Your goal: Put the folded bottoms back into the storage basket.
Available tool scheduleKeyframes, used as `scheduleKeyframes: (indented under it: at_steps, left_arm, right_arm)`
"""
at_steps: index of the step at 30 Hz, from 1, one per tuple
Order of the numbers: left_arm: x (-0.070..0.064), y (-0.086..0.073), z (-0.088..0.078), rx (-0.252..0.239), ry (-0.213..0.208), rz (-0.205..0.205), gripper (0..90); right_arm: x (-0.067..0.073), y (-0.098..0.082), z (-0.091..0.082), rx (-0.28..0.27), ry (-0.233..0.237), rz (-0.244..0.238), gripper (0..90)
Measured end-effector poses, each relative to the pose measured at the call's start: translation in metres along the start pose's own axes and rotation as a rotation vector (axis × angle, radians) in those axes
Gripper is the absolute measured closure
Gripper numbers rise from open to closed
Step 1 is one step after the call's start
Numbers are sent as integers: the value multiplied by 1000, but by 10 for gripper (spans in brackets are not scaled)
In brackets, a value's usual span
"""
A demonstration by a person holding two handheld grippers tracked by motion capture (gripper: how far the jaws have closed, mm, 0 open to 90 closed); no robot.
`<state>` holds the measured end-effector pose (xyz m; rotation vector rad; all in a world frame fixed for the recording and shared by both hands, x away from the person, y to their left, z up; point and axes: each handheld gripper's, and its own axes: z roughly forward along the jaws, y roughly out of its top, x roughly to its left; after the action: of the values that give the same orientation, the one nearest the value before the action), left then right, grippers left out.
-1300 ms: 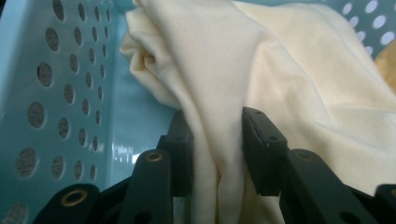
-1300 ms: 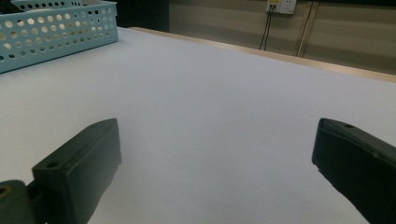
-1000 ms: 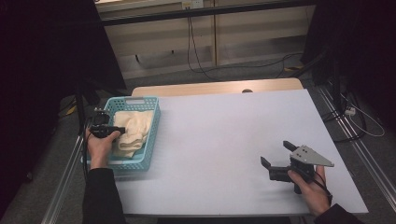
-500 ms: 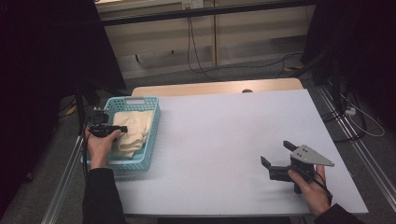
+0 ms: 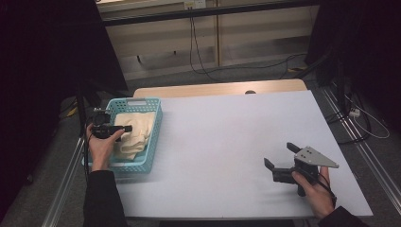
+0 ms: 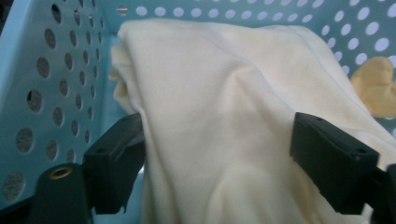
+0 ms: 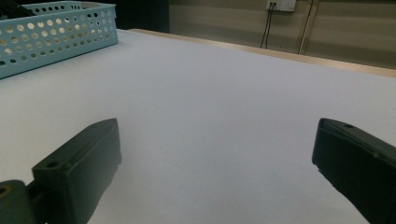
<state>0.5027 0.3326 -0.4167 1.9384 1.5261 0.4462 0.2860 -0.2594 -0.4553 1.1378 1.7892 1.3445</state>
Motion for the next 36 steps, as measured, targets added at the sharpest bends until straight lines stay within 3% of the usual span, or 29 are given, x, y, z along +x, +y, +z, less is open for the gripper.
scheduleKeyframes:
  at_steps: [1, 2, 3, 6, 7, 11, 14, 16, 19, 23, 31, 32, 36]
  left_arm:
    - [-2, 1, 0, -21, 23, -8, 110]
    - [-2, 2, -3, -33, 23, 0, 39]
    - [-2, 2, -3, -33, 23, 0, 68]
    - [1, 1, -6, -49, 15, -12, 45]
    - [0, 1, -7, -85, 20, -38, 46]
    - [-1, 1, -16, -164, -12, -17, 48]
    - [-3, 1, -19, -188, -18, -18, 43]
    - [-6, 1, -22, -205, -7, 10, 46]
    - [-11, 2, -26, -242, 0, 18, 46]
    - [-14, 3, -32, -295, -27, 21, 46]
    - [-19, 3, -37, -323, -46, 38, 42]
    - [-20, 2, -40, -335, -67, 47, 43]
    - [-25, 2, -44, -354, -64, 61, 42]
  right_arm:
    - [0, 0, 0, 0, -1, 1, 9]
    - [0, 0, 0, 2, 2, 6, 10]
    - [0, 0, 0, 2, 2, 6, 10]
    - [-1, 0, 0, 2, 4, 10, 9]
    - [-1, 0, 0, 2, 4, 10, 9]
    - [0, 0, 0, 2, 9, 9, 9]
    - [-1, 0, 0, 2, 10, 9, 9]
    - [-1, 0, 0, 2, 7, 10, 9]
    - [-1, 0, 0, 2, 8, 9, 9]
    - [-1, 0, 0, 2, 7, 9, 9]
    - [0, 0, -1, -1, 0, 5, 9]
    - [0, 1, -2, -3, -2, 3, 9]
    - [0, 1, -1, -2, -4, 3, 9]
